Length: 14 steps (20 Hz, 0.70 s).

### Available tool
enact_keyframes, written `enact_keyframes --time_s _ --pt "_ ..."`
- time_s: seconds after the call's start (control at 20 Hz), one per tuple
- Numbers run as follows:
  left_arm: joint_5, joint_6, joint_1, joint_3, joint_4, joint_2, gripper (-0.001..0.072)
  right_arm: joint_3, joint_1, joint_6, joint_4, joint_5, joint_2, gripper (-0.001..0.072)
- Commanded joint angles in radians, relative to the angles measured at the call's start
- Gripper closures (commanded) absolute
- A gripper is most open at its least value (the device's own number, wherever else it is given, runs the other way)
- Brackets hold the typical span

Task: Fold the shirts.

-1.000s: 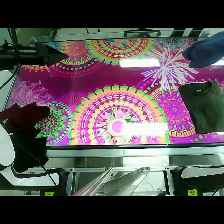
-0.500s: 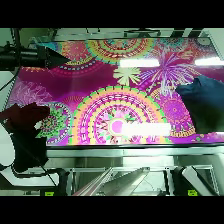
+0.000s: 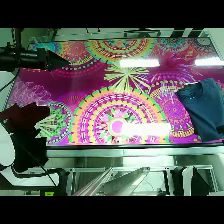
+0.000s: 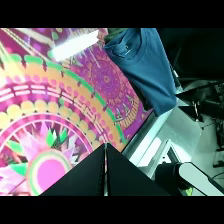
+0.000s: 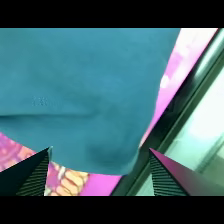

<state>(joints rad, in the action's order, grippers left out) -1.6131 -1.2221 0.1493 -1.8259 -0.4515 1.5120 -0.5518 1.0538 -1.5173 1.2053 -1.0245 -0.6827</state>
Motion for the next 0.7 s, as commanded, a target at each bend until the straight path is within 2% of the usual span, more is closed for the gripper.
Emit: enact_keyframes --time_s 0.0,0.05,0.15,0.2,0.25,0.3,0.35,0.4,0.55,0.65 --pt "-0.006 -0.001 0.001 -0.001 0.001 0.0 0.0688 -0.114 0.005 -0.003 0.048 -0.166 0.014 0.0129" --pt "-0.011 -0.001 0.001 -0.001 0.002 0.0 0.0688 -0.196 0.004 -0.011 0.041 -0.215 0.014 0.0246" --pt "-0.014 -0.001 0.001 -0.001 0.003 -0.001 0.0689 -0.35 0.004 -0.01 -0.072 -0.24 0.014 0.026" --pt "-0.021 -0.001 0.007 -0.001 0.003 -0.006 0.069 -0.414 0.004 -0.02 -0.176 -0.231 0.012 0.0425" --pt "-0.024 0.0 0.015 -0.001 0.003 -0.019 0.069 -0.47 0.004 -0.034 -0.311 -0.219 0.009 0.0645" --pt "-0.026 0.005 0.022 -0.001 0.003 -0.034 0.0691 -0.502 0.003 -0.044 -0.428 -0.194 0.009 0.0655" --pt "-0.026 0.013 0.032 0.0 -0.001 -0.056 0.0691 -0.52 -0.002 -0.042 -0.558 -0.182 0.01 0.0694" --pt "-0.031 0.019 0.049 0.0 -0.002 -0.082 0.0691 -0.521 -0.024 -0.04 -0.621 -0.182 0.01 0.0695" --pt "-0.019 0.029 0.098 0.111 -0.002 -0.196 0.069 -0.511 -0.204 -0.043 -0.547 -0.233 0.009 0.0695" --pt "-0.014 0.052 0.123 0.255 -0.002 -0.286 0.069 -0.477 -0.399 -0.048 -0.475 -0.204 0.009 0.0696"
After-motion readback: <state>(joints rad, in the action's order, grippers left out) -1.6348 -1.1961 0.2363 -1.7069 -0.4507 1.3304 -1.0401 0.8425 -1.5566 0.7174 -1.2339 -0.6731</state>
